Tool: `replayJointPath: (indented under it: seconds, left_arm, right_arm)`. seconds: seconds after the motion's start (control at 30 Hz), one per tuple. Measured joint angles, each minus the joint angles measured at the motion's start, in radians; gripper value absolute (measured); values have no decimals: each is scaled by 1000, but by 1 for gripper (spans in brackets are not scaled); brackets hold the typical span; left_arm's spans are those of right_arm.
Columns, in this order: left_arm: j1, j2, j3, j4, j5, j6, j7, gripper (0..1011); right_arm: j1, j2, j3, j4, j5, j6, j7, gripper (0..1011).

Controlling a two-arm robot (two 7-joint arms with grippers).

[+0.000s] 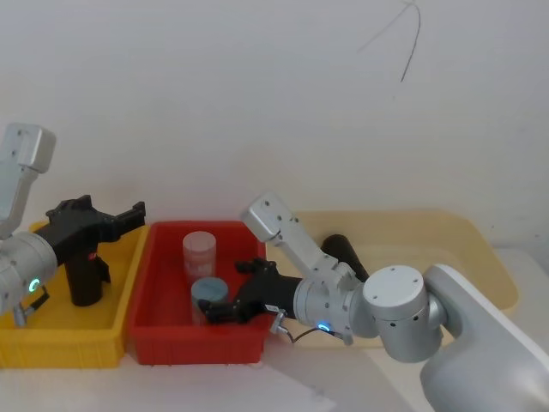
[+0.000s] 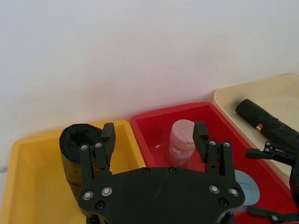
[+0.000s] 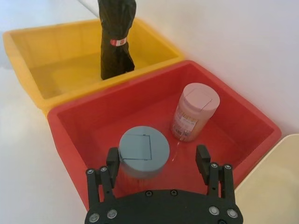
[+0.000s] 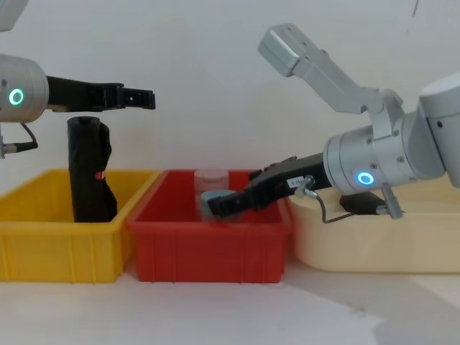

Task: Pick up the garbage bag with the one hand and transfer it to the other hand.

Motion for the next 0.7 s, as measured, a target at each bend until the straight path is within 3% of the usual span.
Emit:
replayJointPath:
  seconds: [0.7]
  left_arm:
    - [0,0,0,0,0,0,0,1001]
  right_arm:
    - [50,-21,-20,93,11,-27,6,1000]
